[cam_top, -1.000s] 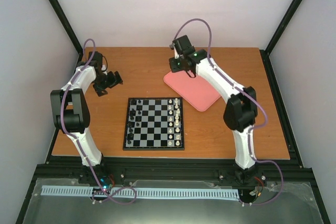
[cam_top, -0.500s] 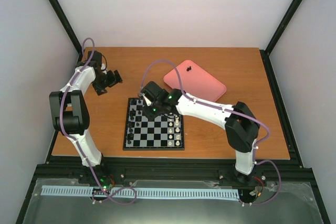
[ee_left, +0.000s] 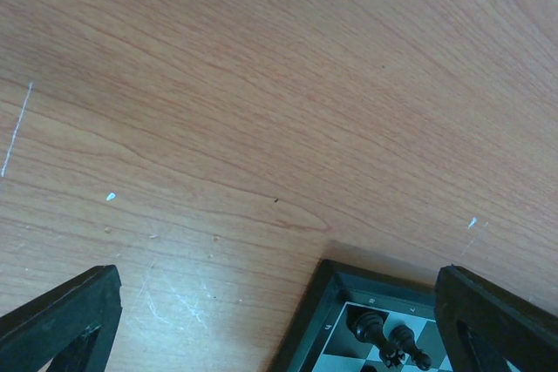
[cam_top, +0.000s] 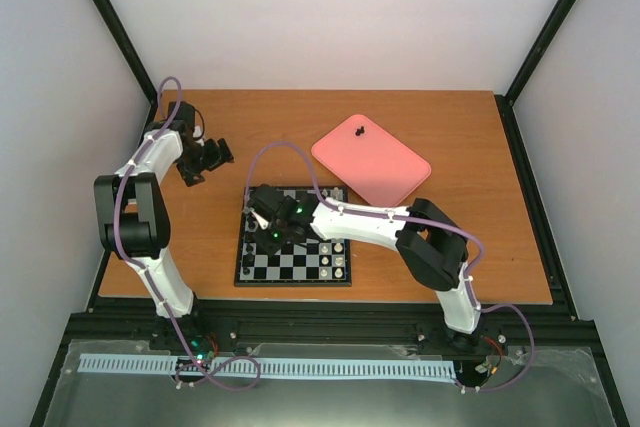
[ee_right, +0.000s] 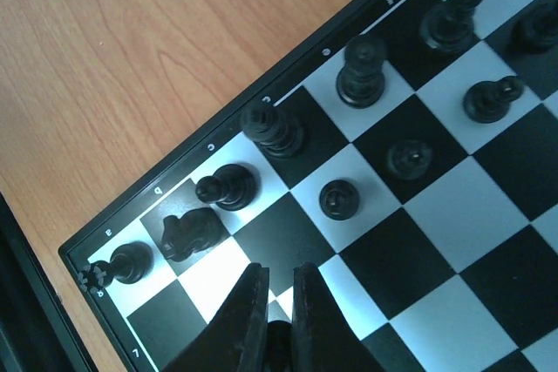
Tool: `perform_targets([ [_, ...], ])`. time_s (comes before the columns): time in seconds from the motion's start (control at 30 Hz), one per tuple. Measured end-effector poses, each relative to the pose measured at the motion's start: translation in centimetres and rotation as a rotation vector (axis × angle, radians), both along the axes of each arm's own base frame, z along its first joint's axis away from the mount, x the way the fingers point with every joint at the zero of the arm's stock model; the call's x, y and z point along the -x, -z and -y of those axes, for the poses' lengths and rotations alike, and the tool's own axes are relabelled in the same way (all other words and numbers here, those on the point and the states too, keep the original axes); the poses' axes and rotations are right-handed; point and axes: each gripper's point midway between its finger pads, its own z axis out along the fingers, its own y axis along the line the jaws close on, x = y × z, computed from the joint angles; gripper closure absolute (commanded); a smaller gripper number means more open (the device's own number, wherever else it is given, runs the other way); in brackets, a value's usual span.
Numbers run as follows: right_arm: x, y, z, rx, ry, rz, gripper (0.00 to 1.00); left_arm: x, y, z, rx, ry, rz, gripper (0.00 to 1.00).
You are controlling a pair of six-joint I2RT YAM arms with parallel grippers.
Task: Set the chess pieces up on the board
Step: Place the chess piece on the chessboard.
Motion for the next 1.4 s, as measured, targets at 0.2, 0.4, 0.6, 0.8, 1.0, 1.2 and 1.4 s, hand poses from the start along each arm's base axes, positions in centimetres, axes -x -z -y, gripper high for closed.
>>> perform_targets([
  [0.2,0.7,0.0,-1.0,-0.017,-0.023,0.005,0.97,-0.2,-0.2,0.0,-0.001,0.001,0.014,0.00],
  [0.4,0.4,0.7,-2.1,-0.031,-0.033,0.003,0.97,-0.4,-0.3,0.0,-0.001,0.002,0.021,0.00],
  [0.6,0.6,2.1,-2.2,-0.010,-0.039,-0.017,0.97,-0.4,-0.3,0.0,-0.001,0.002,0.021,0.00],
  [0.8,0.5,2.3,-2.3,-0.009,-0.039,-0.018,0.97,-0.4,-0.3,0.0,0.002,0.003,0.021,0.00],
  [1.0,0.4,2.7,-2.5,-0.008,-0.039,-0.018,0.97,-0.4,-0.3,0.0,0.002,0.003,0.021,0.00],
  [1.2,0.4,3.3,-2.5,0.004,-0.043,-0.014,0.97,-0.3,-0.3,0.0,0.002,0.004,0.021,0.00],
  [1.4,-0.1,3.0,-2.8,-0.009,-0.039,0.012,0.97,-0.3,-0.3,0.0,0.001,0.004,0.021,0.00],
])
